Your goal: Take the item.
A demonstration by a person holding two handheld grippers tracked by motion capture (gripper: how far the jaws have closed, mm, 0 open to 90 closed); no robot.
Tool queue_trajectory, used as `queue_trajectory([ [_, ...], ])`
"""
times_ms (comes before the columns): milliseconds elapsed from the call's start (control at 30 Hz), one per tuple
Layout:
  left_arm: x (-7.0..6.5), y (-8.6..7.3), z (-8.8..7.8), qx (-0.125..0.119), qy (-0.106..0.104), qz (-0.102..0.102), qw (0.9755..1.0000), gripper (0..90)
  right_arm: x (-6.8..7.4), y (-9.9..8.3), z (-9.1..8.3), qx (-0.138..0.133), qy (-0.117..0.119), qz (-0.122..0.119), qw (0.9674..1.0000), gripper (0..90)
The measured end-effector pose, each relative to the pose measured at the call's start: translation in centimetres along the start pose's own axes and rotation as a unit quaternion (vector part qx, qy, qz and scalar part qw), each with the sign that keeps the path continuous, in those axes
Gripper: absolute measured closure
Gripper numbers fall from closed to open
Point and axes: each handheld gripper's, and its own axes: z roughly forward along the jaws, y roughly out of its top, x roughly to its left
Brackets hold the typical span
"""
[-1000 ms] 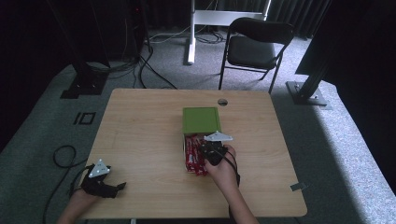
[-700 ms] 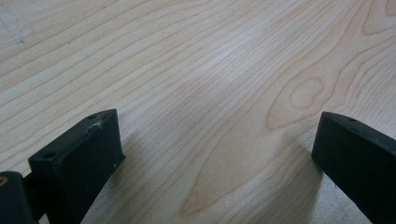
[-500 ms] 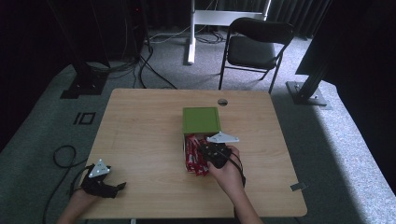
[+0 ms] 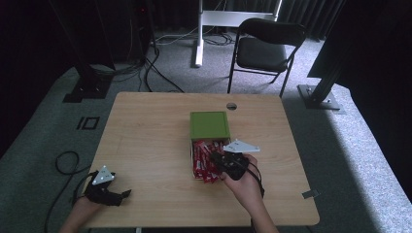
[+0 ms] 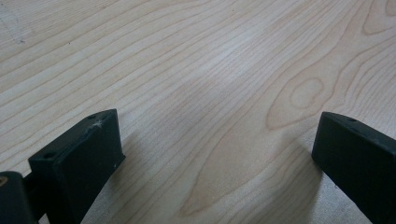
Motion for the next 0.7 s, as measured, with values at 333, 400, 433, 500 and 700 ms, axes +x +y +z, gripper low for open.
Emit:
queue_trajectory([
  [333,0.0,0.0,0.0,0.001,0.000,0.001,1.0000,2.5,-1.1,0.9,-1.8,-0.034,-0.016,0.009,0.9992,81.8],
  [400,0.0,0.0,0.0,0.001,0.000,0.001,1.0000,2.5,-1.6,1.2,-2.2,-0.040,-0.024,0.009,0.9989,81.8],
  [433,0.0,0.0,0.0,0.001,0.000,0.001,1.0000,2.5,-1.8,1.4,-2.4,-0.044,-0.030,0.009,0.9986,81.8],
  [500,0.0,0.0,0.0,0.000,0.000,0.000,1.0000,2.5,-2.3,1.6,-2.7,-0.050,-0.038,0.013,0.9980,81.8],
  [700,0.0,0.0,0.0,0.000,0.000,0.000,1.0000,2.5,-4.0,1.6,-3.5,-0.064,-0.064,0.028,0.9955,81.8],
])
